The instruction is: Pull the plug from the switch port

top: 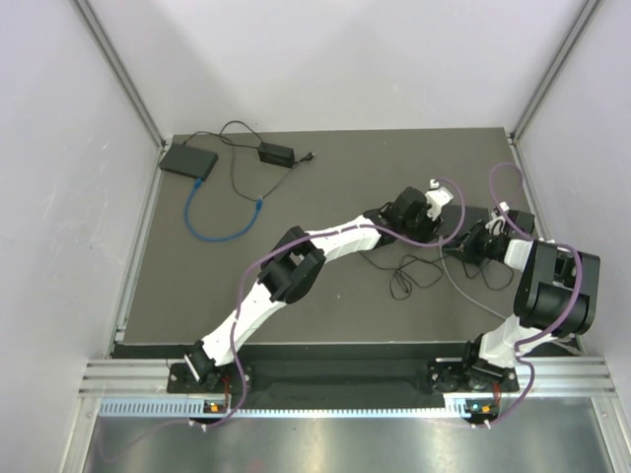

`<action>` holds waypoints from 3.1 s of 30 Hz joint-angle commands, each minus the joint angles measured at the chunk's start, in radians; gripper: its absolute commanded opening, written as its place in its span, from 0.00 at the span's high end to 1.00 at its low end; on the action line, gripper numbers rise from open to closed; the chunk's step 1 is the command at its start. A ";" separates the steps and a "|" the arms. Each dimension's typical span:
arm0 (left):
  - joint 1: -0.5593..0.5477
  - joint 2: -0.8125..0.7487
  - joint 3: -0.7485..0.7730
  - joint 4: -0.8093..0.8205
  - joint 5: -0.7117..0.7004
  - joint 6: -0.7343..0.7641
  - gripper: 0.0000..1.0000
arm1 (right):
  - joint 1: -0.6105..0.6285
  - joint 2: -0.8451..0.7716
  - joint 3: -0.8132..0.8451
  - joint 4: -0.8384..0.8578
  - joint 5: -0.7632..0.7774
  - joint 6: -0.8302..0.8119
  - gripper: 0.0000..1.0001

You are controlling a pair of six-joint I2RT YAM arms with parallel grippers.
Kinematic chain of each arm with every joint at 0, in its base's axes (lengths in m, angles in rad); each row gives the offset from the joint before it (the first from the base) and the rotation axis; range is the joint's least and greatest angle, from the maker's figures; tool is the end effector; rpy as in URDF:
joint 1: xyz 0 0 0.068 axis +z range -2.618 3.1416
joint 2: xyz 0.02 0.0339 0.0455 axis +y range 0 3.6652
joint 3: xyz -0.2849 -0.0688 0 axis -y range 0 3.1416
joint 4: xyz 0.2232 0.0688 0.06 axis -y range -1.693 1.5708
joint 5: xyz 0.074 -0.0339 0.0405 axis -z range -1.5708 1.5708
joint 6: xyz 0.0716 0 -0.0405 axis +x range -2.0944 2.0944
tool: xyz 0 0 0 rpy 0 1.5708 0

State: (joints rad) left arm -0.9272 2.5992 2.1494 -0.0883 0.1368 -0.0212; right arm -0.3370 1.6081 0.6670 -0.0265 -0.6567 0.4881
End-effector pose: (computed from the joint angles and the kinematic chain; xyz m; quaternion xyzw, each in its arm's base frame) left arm 0.3616 -0.4983 0.1433 0.4101 0.7653 -0.2778 0.4111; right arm 0.2831 -0.0529 0.1455 0.2746 0.8664 0.3283 0.2571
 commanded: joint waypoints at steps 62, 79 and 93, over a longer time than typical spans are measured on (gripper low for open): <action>0.013 0.062 0.089 -0.065 0.021 -0.049 0.50 | 0.033 0.064 -0.075 0.094 -0.006 -0.082 1.00; 0.021 -0.092 -0.058 -0.019 0.006 -0.094 0.48 | 0.053 -0.111 -0.060 0.178 -0.027 0.023 1.00; 0.110 -0.528 -0.281 -0.090 0.034 -0.279 0.46 | 0.122 -0.151 0.000 0.634 -0.046 0.254 1.00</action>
State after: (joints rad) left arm -0.8139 2.2288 1.8950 -0.1955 0.1661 -0.2623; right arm -0.2680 1.4425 0.5976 0.4030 -0.7063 0.6746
